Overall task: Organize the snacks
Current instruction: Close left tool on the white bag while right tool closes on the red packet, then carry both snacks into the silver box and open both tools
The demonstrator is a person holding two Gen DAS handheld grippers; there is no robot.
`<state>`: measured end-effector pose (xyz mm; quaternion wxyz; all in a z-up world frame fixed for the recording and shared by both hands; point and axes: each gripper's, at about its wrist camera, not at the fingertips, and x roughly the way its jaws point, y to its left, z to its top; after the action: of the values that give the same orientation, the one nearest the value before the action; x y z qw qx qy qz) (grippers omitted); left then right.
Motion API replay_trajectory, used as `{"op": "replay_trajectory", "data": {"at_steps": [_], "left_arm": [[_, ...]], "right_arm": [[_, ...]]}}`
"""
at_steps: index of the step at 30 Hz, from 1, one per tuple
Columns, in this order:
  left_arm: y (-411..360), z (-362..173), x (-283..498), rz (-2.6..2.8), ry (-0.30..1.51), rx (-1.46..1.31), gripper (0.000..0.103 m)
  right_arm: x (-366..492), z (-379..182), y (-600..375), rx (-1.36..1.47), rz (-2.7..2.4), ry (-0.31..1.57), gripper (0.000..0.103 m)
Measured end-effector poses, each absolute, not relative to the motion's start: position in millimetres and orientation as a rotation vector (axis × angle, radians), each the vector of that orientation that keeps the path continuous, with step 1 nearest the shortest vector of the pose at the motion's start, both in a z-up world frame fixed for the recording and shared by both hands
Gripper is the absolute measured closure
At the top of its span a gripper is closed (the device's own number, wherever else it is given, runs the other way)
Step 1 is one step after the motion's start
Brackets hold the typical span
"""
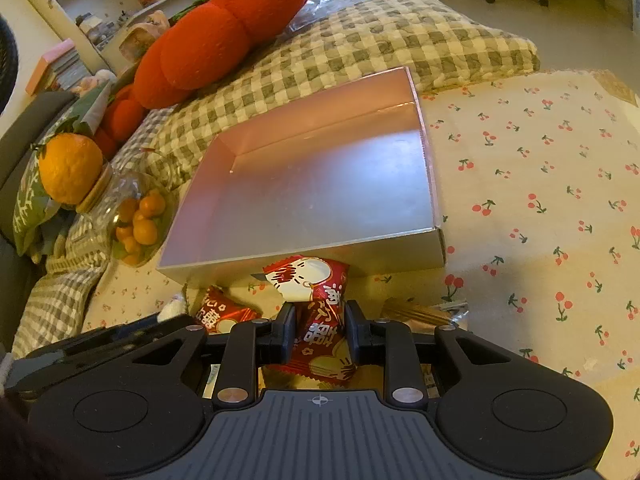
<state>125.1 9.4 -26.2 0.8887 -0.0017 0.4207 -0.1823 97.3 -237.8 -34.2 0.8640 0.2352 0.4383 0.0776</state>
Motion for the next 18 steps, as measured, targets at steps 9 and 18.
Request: {"op": "replay_trajectory", "data": {"at_steps": [9, 18], "left_arm": [[12, -17, 123, -0.338, 0.869, -0.016, 0.083], [18, 1, 117, -0.332, 0.833, -0.054, 0.083]], "right_arm": [[92, -27, -239, 0.51, 0.165, 0.916, 0.078], [86, -10, -242, 0.539, 0.192, 0.879, 0.078]]}}
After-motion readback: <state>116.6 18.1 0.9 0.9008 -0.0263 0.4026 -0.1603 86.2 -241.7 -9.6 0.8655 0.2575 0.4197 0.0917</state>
